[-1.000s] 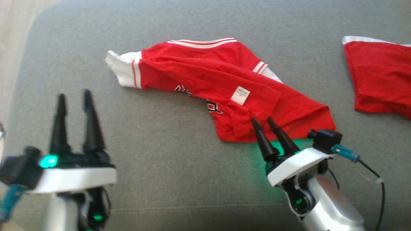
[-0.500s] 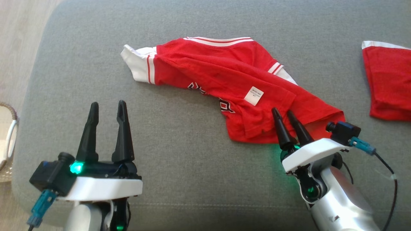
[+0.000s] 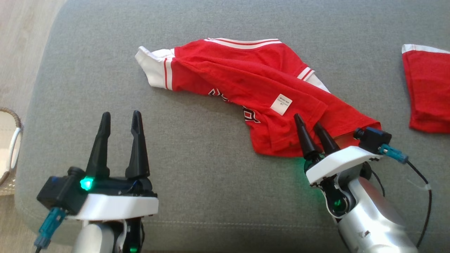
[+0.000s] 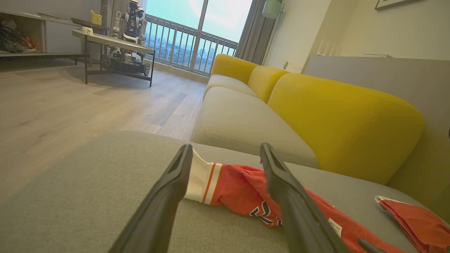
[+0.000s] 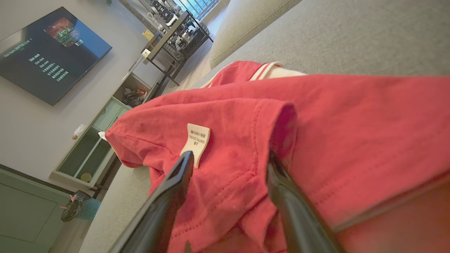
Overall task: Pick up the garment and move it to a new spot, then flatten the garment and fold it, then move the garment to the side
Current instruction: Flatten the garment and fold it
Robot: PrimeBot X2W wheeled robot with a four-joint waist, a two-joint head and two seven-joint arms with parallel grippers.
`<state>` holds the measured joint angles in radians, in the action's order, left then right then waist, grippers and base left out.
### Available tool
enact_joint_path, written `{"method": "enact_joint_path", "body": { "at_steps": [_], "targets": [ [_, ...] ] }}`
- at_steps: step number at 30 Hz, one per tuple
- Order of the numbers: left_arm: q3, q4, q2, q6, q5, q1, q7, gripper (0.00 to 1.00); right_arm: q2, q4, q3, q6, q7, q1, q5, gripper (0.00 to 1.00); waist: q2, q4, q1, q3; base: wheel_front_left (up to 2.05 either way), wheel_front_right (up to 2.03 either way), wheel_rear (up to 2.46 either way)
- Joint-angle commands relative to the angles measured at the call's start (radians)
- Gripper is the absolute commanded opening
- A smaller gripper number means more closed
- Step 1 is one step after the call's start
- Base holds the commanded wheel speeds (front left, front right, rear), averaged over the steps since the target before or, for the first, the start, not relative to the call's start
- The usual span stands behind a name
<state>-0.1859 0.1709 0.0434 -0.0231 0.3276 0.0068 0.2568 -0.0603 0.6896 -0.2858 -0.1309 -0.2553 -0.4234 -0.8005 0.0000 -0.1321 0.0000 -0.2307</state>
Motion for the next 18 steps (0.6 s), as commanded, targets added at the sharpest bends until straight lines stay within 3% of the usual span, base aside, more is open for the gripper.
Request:
{"method": "enact_joint_path", "body": {
  "at_steps": [1,8,11,14,16,18],
  "targets": [
    [0.025,0.029,0.007,0.003,-0.007,-0.029,0.005,1.00,0.010,-0.011,-0.033,0.000,-0.006,-0.021,-0.012,1.00,0.0000,0.001,0.0000,0.000,0.00,0.00,0.00],
    [0.012,0.021,0.007,0.008,-0.033,-0.034,0.005,1.00,0.010,0.033,-0.074,0.000,-0.006,-0.039,-0.068,1.00,0.0000,-0.003,0.0000,-0.003,0.00,0.00,0.00],
    [0.005,0.022,0.007,0.008,-0.040,-0.038,0.005,1.00,0.010,0.055,-0.075,0.000,-0.006,-0.044,-0.084,0.95,0.0000,-0.008,0.0000,-0.003,0.00,0.00,0.00],
    [0.001,0.022,0.007,0.007,-0.045,-0.037,0.005,1.00,0.010,0.066,-0.101,0.000,-0.006,-0.044,-0.109,0.78,0.0000,-0.010,0.0000,0.001,0.00,0.00,0.00],
    [-0.001,0.019,0.007,0.006,-0.048,-0.034,0.005,1.00,0.010,0.070,-0.126,0.000,-0.006,-0.038,-0.141,0.50,0.0000,-0.011,0.0000,0.005,0.00,0.00,0.00],
    [-0.003,0.019,0.007,0.004,-0.050,-0.030,0.005,1.00,0.010,0.077,-0.155,0.000,-0.006,-0.034,-0.164,0.44,0.0000,-0.009,0.0000,0.010,0.00,0.00,0.00]
  ]
}}
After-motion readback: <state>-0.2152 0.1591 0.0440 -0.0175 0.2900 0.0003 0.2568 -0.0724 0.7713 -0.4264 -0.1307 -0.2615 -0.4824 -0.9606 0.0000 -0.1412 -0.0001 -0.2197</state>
